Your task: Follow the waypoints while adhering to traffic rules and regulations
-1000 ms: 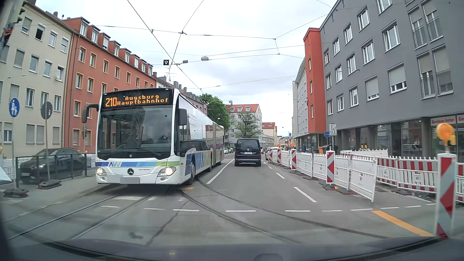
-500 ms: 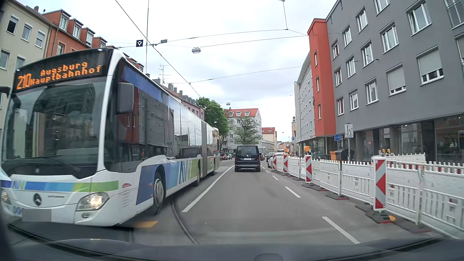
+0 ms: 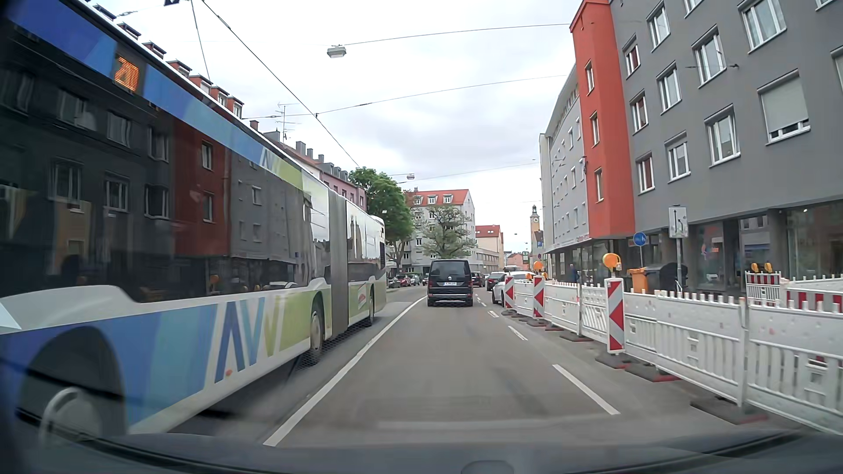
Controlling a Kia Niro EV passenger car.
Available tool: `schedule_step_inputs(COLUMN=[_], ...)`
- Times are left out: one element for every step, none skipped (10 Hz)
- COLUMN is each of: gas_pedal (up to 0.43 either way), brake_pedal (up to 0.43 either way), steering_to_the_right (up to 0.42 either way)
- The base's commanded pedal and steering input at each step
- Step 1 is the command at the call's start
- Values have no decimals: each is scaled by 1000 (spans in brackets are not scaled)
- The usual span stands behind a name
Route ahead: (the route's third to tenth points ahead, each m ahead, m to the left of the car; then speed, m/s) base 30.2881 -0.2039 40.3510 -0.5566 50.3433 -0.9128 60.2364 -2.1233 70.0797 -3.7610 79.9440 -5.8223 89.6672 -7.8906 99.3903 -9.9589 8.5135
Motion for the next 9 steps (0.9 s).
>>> schedule_step_inputs(gas_pedal=[209, 209, 209, 209, 209, 197, 197, 197, 189], brake_pedal=[0, 0, 0, 0, 0, 0, 0, 0, 0], steering_to_the_right=[-8, -7, -7, -4, -2, -2, -2, -2, -3])
